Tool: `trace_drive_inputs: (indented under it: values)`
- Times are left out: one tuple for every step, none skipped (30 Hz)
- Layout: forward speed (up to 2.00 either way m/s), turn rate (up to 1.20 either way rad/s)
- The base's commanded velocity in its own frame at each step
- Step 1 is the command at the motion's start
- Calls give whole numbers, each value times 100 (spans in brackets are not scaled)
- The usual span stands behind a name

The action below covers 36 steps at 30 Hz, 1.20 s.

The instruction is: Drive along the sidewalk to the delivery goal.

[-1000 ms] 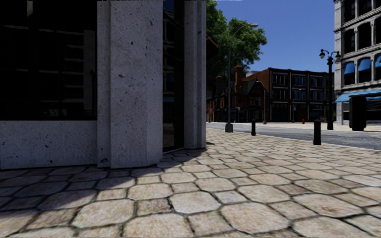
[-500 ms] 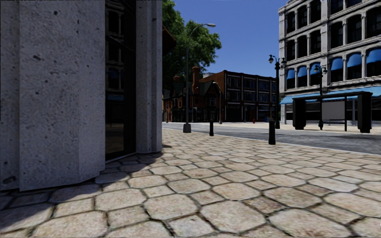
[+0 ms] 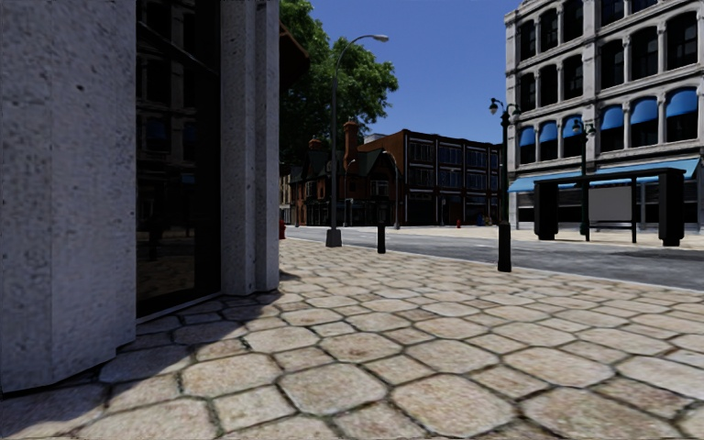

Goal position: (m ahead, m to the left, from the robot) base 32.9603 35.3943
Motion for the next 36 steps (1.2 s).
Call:
trace_drive_inputs:
  values:
    - [117, 0]
    - [117, 0]
    - [117, 0]
    - [117, 0]
    - [117, 0]
    - [117, 0]
    - [118, 0]
    - [200, 0]
    - [200, 0]
    - [200, 0]
    - [200, 0]
    - [200, 0]
    - [200, 0]
    - [200, 0]
    - [200, 0]
    - [200, 0]
    - [200, 0]
    - [200, 0]
    - [200, 0]
    - [200, 0]
    - [200, 0]
    - [200, 0]
    - [200, 0]
    - [200, 0]
    - [200, 0]
    - [200, 0]
    - [200, 0]
    - [200, 0]
    - [200, 0]
    - [200, 0]
    - [200, 0]
    - [200, 0]
    - [200, 0]
    - [200, 0]
    - [200, 0]
    - [200, 0]
